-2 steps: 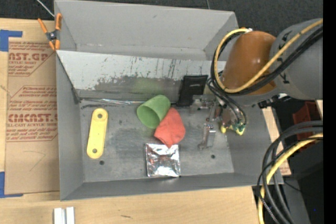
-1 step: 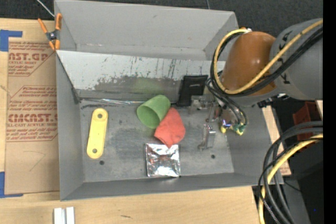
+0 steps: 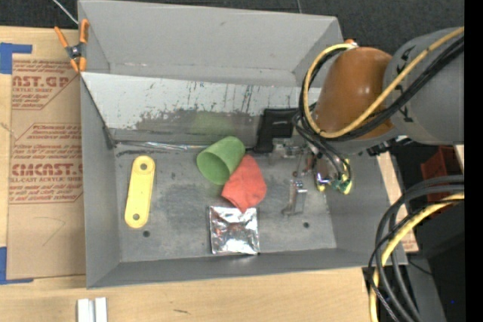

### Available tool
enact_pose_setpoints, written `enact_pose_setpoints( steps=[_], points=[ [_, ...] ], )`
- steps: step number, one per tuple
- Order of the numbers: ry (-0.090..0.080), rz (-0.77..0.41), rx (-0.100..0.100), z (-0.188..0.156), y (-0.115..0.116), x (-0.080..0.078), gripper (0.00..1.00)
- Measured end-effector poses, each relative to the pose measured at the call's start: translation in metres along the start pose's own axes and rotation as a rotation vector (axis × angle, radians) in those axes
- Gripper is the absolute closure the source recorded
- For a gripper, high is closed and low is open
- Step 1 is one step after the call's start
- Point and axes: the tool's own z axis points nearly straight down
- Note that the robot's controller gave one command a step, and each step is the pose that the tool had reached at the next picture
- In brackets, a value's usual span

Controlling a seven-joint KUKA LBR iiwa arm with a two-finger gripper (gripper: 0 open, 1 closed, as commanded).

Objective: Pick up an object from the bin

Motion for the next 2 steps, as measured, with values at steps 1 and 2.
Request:
enact_pose_setpoints(
  steps=[1, 2],
  points=[
    [0.002, -0.001, -0.005, 0.008, 0.072, -0.001, 0.00],
    [-0.004, -0.084, 0.000, 0.059, 0.073, 0.011, 0.00]
  ],
)
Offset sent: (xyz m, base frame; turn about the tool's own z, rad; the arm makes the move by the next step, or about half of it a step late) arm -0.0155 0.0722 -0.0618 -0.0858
